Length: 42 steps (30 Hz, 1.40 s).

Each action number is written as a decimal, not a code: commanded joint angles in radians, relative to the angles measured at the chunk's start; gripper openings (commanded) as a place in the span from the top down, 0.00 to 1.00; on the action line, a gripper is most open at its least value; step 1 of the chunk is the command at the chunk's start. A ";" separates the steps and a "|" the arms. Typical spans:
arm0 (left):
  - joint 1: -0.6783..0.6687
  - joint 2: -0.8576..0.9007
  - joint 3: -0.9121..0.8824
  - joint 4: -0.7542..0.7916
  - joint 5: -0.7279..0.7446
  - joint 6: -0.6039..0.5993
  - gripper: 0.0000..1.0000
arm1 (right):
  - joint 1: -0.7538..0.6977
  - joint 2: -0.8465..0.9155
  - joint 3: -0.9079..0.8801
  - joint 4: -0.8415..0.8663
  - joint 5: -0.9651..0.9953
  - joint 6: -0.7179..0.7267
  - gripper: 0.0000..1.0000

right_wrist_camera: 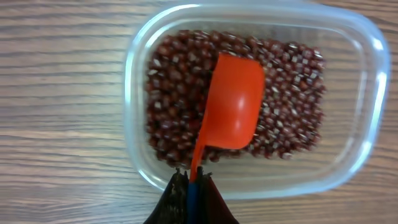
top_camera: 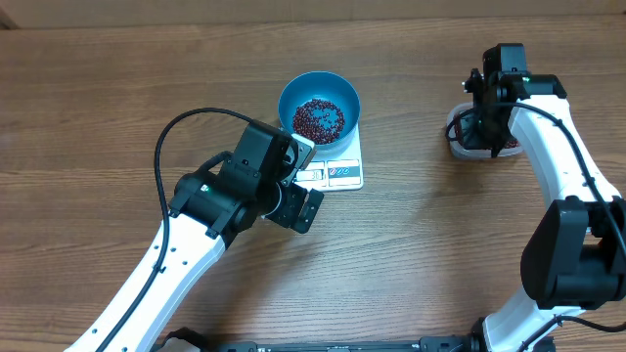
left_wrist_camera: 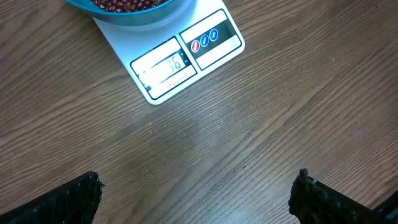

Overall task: Scoop item into bowl and weigh 150g on scale
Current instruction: 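Scoop beans again from the tub with the right gripper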

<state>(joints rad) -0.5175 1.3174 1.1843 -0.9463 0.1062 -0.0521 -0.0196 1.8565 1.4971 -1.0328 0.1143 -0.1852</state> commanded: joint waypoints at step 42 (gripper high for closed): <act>-0.005 -0.003 0.003 0.002 0.017 0.001 0.00 | -0.257 0.003 -0.010 -0.002 -0.561 -0.003 0.97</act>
<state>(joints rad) -0.5175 1.3174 1.1843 -0.9463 0.1062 -0.0521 -0.2642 1.8568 1.4956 -1.0355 -0.3943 -0.1745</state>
